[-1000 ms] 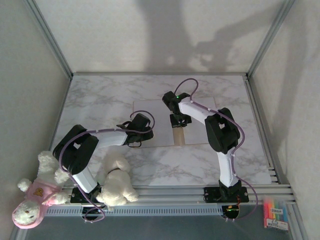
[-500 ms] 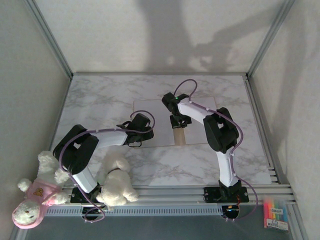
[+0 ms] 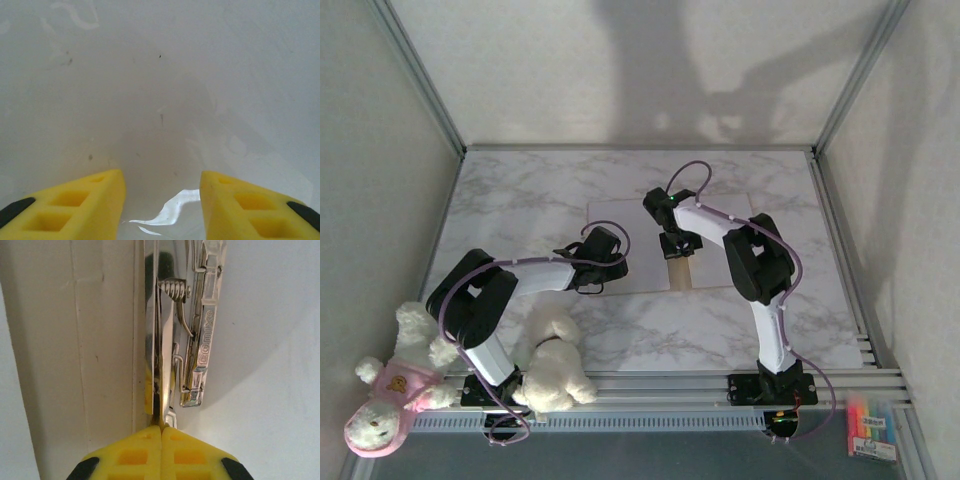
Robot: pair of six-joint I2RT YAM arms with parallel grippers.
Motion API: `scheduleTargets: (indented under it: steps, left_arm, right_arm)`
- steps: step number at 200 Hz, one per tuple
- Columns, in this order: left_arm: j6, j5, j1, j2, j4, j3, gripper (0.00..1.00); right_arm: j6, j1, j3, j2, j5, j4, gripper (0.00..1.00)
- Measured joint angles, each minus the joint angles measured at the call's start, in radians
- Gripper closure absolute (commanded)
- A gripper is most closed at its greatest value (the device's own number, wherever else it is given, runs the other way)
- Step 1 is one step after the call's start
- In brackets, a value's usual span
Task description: Put the files into the folder
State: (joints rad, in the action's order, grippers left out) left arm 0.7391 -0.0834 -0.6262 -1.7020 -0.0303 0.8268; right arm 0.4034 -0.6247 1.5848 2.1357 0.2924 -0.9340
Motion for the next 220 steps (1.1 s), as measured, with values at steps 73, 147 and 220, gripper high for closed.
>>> scheduleTargets:
  steps: [73, 147, 220]
  left_arm:
    - [-0.003, -0.003, 0.001, -0.001, -0.002, 0.002, 0.55]
    - [-0.003, -0.003, 0.002, -0.003, -0.005, 0.005, 0.55]
    - [-0.003, -0.003, 0.002, -0.003, -0.005, 0.005, 0.55]
  right_arm:
    - [-0.011, 0.000, 0.008, 0.006, -0.010, -0.005, 1.00]
    - [-0.019, 0.019, 0.047, 0.015, -0.069, -0.045, 1.00]
    - [-0.019, 0.019, 0.085, 0.023, -0.078, -0.088, 1.00]
